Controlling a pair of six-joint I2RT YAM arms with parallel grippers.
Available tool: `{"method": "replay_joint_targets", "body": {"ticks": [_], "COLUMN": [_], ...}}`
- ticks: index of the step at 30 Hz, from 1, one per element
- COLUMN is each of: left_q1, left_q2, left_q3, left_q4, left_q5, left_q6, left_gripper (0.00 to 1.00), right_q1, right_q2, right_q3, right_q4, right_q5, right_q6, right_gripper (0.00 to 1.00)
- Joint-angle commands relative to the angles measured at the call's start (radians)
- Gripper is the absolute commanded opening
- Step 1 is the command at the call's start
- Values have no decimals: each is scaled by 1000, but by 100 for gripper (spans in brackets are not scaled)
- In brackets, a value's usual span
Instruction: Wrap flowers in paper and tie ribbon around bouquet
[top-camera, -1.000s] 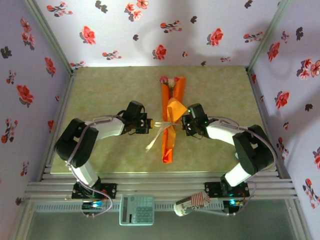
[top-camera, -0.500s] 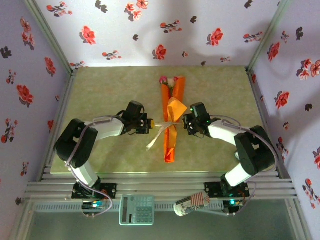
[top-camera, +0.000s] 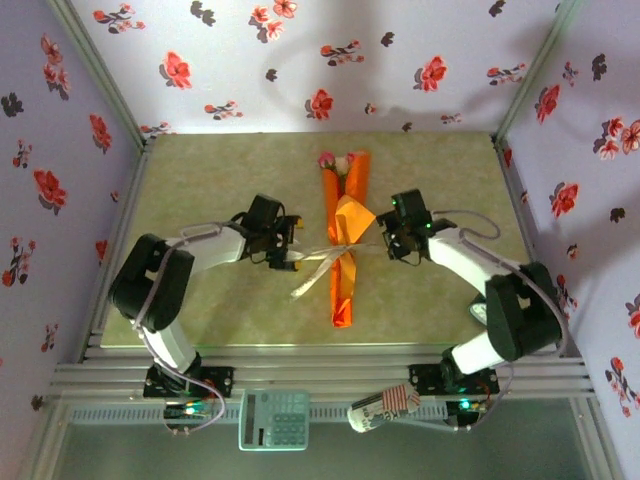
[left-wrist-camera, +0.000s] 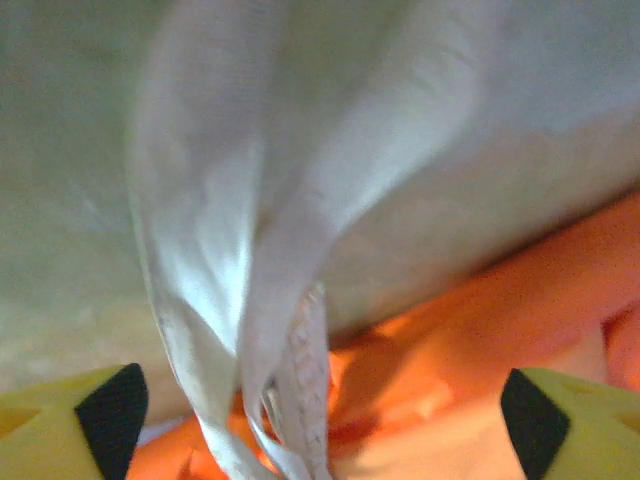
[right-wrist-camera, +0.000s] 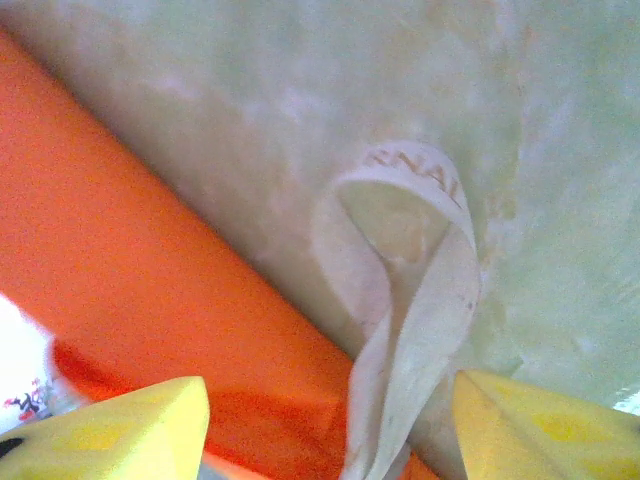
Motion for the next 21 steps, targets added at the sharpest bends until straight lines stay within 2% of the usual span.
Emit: {"method": "replay_joint_targets", "body": {"ticks": [1,2,3,5,7,9,12,13,14,15,16,17,19,21], "left_q1": [4,9,16,49,92,144,202,201,191,186,188,191,199,239], "left_q2": [-100,-116,-132,-193,-262,-308,-396,-438,-484,-520,-563,-598,-661,-699], "left_q3": [97,116,129,142,178,245,277,264,225,172,97,16,-149,-258], "left_q4": [-182,-220,-257,-296,-344,-512,-678,-707,-707,-672,-597,-491,-281,-189], "left_q5": [8,27,39,38,6,-70,-329,-494,-685,-810,-907,-974,-1038,-1012], "left_q6": [181,218,257,408,660,884,1129,1167,1187,1226,1307,1423,1612,1667], "left_gripper": [100,100,100,100,100,100,100,100,100,100,100,100,100,100], "right_q1": [-41,-59,-79,-136,-183,-199,-208,-213,-220,-228,-234,-234,-237,-242], "right_q2": [-98,-122,-145,-200,-258,-314,-375,-397,-426,-443,-469,-483,-490,-472], "right_q3": [68,79,91,105,102,99,62,20,-52,-104,-221,-297,-440,-499], "right_q4": [-210,-228,-254,-274,-255,-269,-268,-217,-107,-40,111,219,395,437], "right_q5": [90,93,103,113,125,196,406,459,458,449,423,422,413,411], "right_q6": [-190,-244,-294,-447,-656,-849,-1002,-1052,-1146,-1195,-1319,-1373,-1430,-1405], "right_gripper": [77,91,99,99,99,99,99,99,99,99,99,99,99,99]}}
